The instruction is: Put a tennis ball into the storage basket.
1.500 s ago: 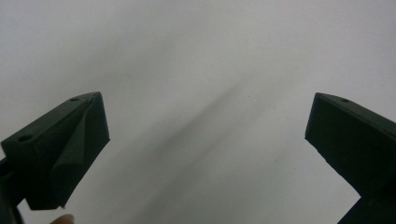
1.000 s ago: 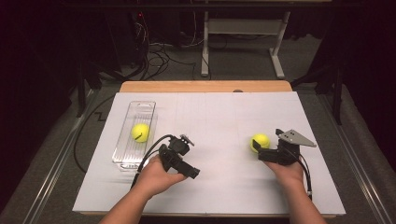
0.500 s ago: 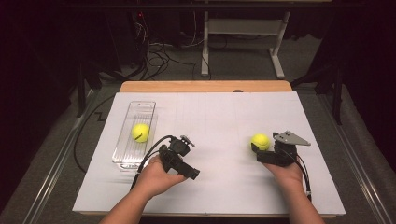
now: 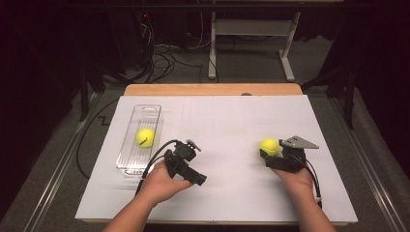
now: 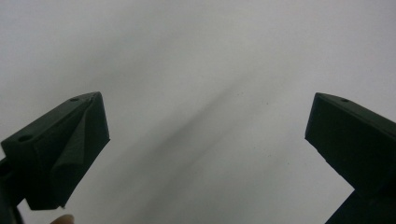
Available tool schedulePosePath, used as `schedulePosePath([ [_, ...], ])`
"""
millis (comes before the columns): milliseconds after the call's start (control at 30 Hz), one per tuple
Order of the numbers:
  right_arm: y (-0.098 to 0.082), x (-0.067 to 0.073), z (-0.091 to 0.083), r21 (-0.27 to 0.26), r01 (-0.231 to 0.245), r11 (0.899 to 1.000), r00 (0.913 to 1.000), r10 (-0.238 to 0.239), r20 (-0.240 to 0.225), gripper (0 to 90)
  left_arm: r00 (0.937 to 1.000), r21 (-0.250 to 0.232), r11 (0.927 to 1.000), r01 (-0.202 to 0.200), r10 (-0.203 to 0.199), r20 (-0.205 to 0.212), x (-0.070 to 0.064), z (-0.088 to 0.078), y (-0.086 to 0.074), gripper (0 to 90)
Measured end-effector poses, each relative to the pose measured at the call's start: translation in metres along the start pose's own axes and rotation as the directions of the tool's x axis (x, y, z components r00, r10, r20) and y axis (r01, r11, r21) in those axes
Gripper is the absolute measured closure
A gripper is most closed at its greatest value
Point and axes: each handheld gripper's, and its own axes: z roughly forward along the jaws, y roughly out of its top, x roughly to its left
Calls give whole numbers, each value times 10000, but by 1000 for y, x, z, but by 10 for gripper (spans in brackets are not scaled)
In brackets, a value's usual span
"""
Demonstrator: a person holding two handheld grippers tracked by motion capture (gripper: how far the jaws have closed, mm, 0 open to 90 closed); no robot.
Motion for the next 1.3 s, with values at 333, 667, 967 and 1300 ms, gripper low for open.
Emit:
schedulePosePath([
  [333,0,-3,3,253,-89,9996,10000,90,-25,217,10000,-27,10000,-10,10,-13,1,-1,0,6],
  [667,1,1,8,434,61,9990,10000,-59,-60,256,10000,-69,10000,1,-2,-48,1,-2,-1,6],
  [967,1,-1,8,498,-27,9988,10000,32,-93,260,9999,160,9999,-30,33,-153,0,0,0,6],
  [1300,0,0,9,533,-17,9986,10000,20,-58,259,9999,183,9998,27,-24,-130,1,0,1,6],
])
